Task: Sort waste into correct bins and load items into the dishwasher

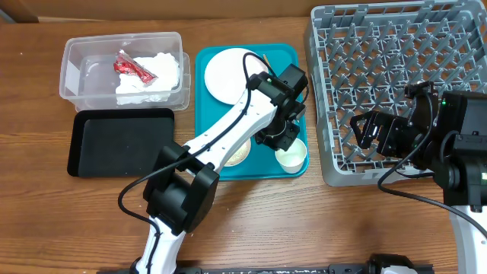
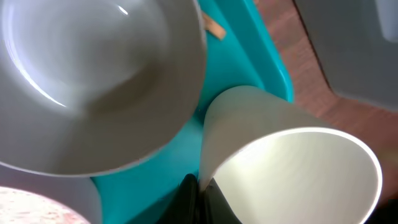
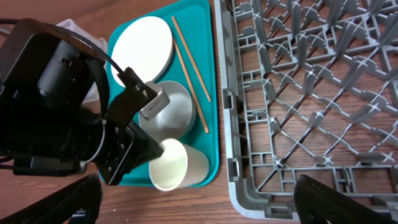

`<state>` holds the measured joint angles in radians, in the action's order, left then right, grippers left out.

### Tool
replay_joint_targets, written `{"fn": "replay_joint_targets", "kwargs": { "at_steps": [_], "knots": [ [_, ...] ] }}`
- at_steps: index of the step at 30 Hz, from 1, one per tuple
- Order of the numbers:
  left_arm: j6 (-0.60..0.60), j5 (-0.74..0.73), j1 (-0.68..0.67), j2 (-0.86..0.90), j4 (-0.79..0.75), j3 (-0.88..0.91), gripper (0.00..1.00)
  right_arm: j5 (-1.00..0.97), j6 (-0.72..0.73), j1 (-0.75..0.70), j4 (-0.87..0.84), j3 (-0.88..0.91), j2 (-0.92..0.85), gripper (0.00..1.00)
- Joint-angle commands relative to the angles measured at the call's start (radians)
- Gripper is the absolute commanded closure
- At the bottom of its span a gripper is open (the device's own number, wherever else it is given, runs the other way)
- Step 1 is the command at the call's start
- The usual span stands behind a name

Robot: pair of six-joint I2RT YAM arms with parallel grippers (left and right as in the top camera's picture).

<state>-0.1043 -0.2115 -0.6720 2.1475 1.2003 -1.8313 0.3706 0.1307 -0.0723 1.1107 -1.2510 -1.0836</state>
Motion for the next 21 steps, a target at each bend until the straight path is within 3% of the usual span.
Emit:
{"fn": "replay_joint_targets", "kwargs": {
  "at_steps": [1,5,11,15,21],
  "knots": [
    [0.030,-0.183,0.037,0.016,0.040,-0.040,0.96,0.013,0.045,-0.005,-0.005,-0.026,0.005,0.00],
    [0.117,-0.436,0.133,-0.008,0.135,-0.104,0.96,0.040,0.132,-0.005,-0.007,-0.026,-0.016,0.00],
    [0.272,-0.817,0.308,-0.023,0.260,-0.173,0.96,0.211,0.132,-0.005,-0.057,-0.024,-0.087,0.00],
    [0.338,-1.070,0.403,-0.023,0.282,-0.176,0.96,0.410,0.114,-0.005,-0.156,-0.024,-0.154,0.00],
    [0.375,-1.325,0.466,-0.023,0.280,-0.176,0.96,0.794,0.013,-0.005,-0.344,-0.024,-0.264,0.00]
  ]
}}
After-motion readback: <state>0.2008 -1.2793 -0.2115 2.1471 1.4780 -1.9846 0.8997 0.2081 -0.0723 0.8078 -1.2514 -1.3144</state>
